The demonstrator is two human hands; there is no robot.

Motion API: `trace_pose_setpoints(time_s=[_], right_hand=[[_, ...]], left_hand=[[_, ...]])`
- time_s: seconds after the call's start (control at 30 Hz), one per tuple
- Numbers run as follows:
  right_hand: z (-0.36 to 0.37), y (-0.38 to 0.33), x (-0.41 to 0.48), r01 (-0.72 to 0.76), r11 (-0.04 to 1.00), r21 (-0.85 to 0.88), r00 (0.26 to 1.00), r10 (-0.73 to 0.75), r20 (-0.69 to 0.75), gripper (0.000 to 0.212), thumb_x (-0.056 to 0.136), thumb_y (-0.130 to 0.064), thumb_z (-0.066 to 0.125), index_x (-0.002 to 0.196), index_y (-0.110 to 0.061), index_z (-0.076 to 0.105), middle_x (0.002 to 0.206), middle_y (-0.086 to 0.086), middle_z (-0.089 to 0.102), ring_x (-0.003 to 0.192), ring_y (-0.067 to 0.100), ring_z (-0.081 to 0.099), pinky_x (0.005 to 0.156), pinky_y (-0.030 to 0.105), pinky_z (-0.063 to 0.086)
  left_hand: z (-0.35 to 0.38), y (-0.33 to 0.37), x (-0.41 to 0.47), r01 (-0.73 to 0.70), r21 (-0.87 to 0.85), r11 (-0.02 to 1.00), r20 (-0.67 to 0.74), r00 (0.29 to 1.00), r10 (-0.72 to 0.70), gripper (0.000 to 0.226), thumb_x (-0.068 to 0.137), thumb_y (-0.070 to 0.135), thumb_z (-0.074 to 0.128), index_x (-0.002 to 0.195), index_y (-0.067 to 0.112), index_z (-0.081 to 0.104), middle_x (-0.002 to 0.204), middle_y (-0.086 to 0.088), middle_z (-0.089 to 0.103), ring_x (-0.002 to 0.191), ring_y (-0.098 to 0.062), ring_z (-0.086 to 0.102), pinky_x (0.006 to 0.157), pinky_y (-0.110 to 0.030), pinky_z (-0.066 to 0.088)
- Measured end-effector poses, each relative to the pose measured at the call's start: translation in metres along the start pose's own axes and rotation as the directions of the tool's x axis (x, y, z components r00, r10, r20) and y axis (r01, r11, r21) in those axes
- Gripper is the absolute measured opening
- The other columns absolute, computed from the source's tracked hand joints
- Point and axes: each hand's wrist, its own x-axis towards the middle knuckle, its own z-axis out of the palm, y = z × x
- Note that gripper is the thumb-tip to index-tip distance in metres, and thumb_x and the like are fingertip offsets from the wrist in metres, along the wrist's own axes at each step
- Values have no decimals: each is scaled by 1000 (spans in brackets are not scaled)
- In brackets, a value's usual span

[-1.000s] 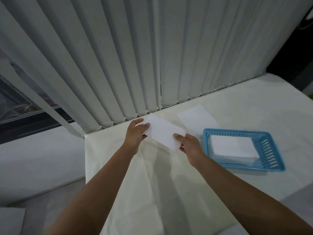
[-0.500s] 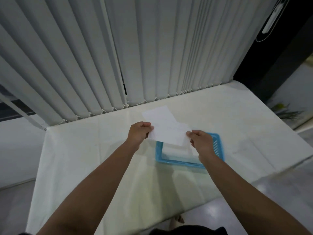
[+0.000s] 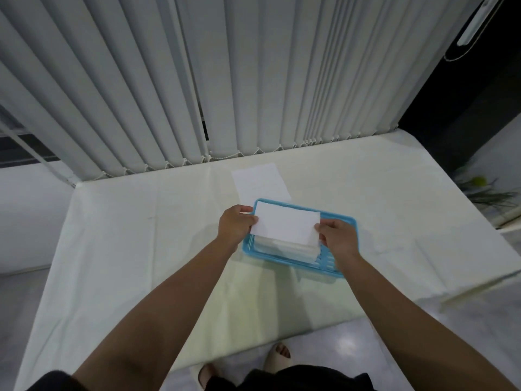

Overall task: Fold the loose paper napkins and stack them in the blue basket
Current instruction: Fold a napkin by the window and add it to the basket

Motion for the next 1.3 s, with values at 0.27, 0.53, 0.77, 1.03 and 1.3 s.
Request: trace_pose_setpoints(time_s=[0.27,0.53,0.77,1.03,1.3], right_hand=[[2,12,5,-44,999,-3,999,44,-28,3,83,-8,67,85,-9,69,61,2,59,54,13,51,60,26,45],[-1,16,6,-64,998,23,996,65,-57,13,81,-12,70,71,-18,64,77,1,65,69,15,57,67,26,44],[-3,15,5,-62,998,-8,997,61,-51,8,81,-15,71,75,-17,66,80,2,66,65,12,55,61,23,43],[-7,13,1,-46,999,-25,998,45,-32,6,82,-16,70,81,-11,67,76,-1,64,64,11,54,59,21,43],[-7,16,-1,-19,996,-87,1000,18,-15,8,83,-20,70,88,-15,65,78,-6,62,66,7,53,58,18,39]], left_hand=[[13,1,-2,-29,201,979,-53,998,41,34,81,24,67,114,22,63,117,1,64,101,-21,63,94,-39,53],[18,-1,2,-26,200,979,-70,997,41,31,81,19,65,112,19,63,96,-1,69,77,-18,66,89,-36,56],[19,-2,1,-21,192,981,-70,997,35,27,81,16,65,108,20,63,90,0,66,70,-15,62,83,-33,56],[18,-2,3,-10,191,982,-65,998,23,27,79,15,65,106,20,63,96,-3,69,75,-19,65,87,-37,56],[16,-6,6,-46,278,959,-61,996,66,29,85,19,57,114,21,61,117,0,64,102,-21,60,93,-32,49]])
